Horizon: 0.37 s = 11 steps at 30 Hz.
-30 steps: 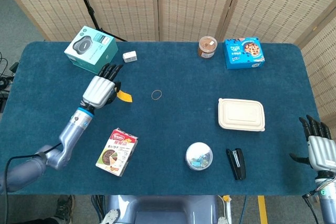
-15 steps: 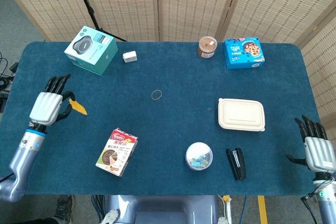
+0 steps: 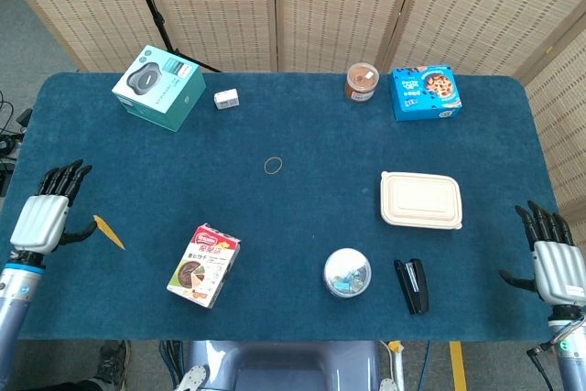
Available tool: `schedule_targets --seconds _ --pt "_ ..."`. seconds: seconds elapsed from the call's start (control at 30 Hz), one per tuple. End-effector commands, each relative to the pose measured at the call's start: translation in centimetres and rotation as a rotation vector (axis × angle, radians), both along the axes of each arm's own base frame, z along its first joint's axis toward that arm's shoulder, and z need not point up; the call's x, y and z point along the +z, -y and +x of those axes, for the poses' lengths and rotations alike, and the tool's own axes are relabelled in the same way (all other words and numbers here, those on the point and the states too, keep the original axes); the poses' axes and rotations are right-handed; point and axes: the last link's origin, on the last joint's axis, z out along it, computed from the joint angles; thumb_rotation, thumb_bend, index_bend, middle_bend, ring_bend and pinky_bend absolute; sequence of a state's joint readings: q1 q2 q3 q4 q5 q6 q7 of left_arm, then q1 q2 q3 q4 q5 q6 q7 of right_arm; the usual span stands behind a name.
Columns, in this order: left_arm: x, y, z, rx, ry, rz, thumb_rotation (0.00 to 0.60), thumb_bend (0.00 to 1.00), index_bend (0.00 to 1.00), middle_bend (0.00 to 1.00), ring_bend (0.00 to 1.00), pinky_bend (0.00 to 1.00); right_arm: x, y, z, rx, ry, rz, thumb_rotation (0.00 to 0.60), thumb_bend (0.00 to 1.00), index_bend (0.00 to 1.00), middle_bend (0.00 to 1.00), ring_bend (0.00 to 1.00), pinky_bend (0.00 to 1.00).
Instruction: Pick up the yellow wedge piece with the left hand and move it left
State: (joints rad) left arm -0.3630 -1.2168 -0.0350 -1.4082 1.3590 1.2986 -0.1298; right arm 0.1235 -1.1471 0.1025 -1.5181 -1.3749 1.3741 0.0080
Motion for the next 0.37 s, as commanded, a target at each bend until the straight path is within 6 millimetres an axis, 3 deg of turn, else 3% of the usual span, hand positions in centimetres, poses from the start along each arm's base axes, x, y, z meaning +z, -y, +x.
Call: schedule_targets --seconds 0.03,0.37 --pt "0.5 1.5 -0.3 -0.002 0.02 0.022 0.6 0.24 0.0 0.0 0.0 0.0 0.2 -0.1 0.1 0.004 0.0 -0.008 0.6 0.0 0.0 0.0 0.0 0.0" --pt "1.7 2.0 0.2 -0.001 -0.009 0.046 0.6 0.24 0.0 0.0 0.0 0.0 0.6 -0.3 0.5 0.034 -0.032 -0.053 0.6 0.0 0.0 0.0 0.0 0.0"
